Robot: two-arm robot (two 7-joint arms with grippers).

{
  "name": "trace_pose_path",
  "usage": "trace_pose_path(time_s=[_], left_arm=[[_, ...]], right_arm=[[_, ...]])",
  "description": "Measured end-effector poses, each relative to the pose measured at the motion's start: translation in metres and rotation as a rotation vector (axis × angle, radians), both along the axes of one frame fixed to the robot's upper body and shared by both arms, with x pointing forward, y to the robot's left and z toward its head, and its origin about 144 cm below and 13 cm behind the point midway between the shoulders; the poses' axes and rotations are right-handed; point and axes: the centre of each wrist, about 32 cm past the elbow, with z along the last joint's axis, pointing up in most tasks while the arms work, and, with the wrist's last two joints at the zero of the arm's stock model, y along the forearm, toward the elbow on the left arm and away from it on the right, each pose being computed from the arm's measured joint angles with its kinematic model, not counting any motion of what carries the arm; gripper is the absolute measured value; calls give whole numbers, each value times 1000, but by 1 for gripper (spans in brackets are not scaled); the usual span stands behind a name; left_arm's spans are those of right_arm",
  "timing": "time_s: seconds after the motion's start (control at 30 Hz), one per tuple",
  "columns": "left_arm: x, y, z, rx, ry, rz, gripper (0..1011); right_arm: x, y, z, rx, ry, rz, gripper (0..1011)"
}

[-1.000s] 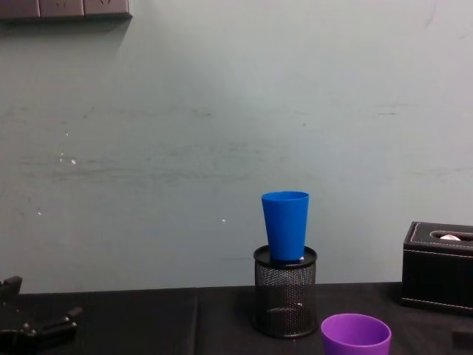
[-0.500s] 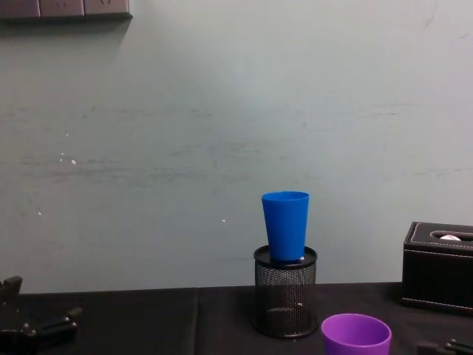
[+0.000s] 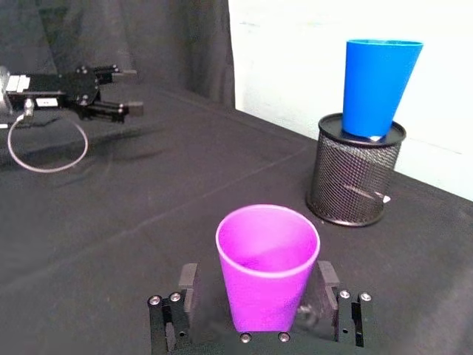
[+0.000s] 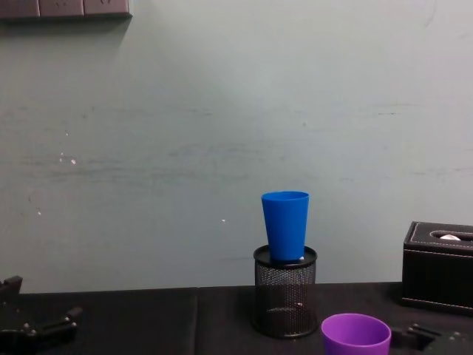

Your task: Pick up one cup with a gripper and tap it against the other cup.

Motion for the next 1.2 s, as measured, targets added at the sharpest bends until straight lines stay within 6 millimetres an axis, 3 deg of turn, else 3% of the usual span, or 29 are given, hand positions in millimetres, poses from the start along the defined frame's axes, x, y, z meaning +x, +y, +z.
trace_pose_path(time_s=[0.43,0.9,1.2], left_arm=[[0,0,0,0,0,0,1011],[0,0,0,0,0,0,1011],[0,0,0,0,0,0,1011]], right_arm=[[16,19,-5,18,-2,-4,1002],[18,20,-6,11,-6,-10,1000],[18,20,-5,13,-6,-9,823]])
